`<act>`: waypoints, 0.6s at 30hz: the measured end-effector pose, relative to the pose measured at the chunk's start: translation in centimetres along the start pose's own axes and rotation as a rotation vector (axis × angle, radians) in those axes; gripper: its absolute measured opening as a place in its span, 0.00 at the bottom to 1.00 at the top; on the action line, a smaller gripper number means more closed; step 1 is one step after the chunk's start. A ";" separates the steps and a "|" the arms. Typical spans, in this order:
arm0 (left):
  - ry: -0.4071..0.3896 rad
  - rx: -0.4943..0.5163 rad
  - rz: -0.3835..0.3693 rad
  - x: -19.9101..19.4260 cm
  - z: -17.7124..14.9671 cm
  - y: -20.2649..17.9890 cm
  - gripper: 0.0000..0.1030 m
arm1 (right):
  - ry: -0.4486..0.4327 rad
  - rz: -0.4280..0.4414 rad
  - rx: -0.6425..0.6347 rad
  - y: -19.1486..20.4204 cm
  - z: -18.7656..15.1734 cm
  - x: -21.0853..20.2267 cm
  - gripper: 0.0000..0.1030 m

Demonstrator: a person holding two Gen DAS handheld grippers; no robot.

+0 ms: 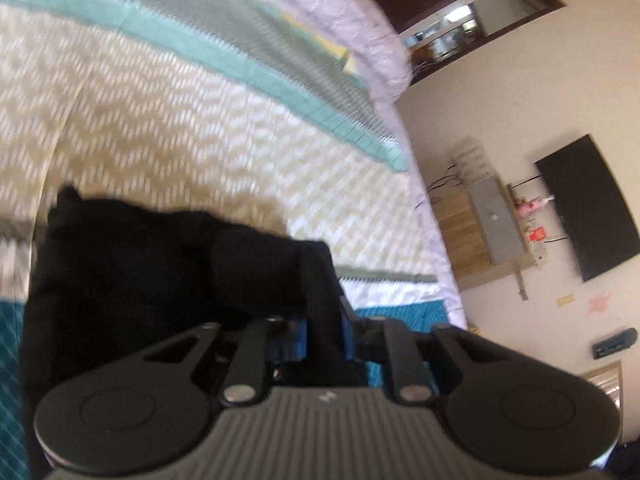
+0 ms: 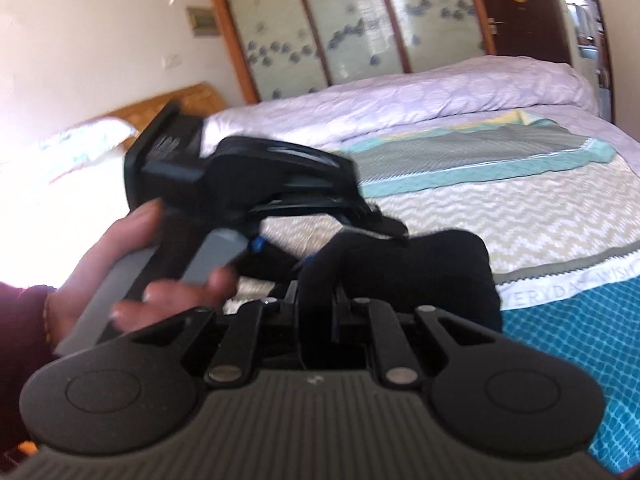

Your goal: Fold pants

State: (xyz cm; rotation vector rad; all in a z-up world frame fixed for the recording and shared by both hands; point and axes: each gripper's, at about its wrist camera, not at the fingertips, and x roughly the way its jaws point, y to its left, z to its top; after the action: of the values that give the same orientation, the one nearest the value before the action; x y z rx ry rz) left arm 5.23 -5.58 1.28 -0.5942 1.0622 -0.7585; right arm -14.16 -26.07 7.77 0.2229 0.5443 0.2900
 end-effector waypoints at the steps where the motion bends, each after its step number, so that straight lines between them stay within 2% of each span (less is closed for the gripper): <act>1: -0.017 0.023 -0.006 -0.8 0.3 -0.2 0.13 | 0.003 0.006 0.004 0.1 0.3 0.2 0.16; 5: -0.071 0.118 0.055 -3.9 1.2 -0.8 0.13 | -0.009 0.063 0.020 1.7 1.8 1.3 0.16; 10: -0.099 0.122 0.150 -6.8 1.2 2.1 0.13 | 0.038 0.142 -0.005 4.2 1.9 4.5 0.17; 13: -0.074 0.088 0.272 -6.4 0.4 5.6 0.17 | 0.137 0.207 0.020 4.7 0.6 7.4 0.20; 15: -0.022 0.038 0.344 -5.3 -0.6 8.1 0.24 | 0.263 0.245 0.027 4.6 -1.0 10.1 0.35; 16: -0.011 0.006 0.345 -5.1 -1.1 9.2 0.29 | 0.325 0.250 0.054 4.2 -1.9 11.3 0.35; 18: -0.035 -0.031 0.303 -5.9 -1.8 10.0 0.35 | 0.343 0.275 0.111 3.1 -2.1 11.2 0.35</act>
State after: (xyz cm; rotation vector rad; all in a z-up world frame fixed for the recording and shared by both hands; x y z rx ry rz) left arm 4.46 5.08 -3.71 -0.4571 1.1023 -0.4661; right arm -6.84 -19.20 1.60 0.3603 0.8720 0.5719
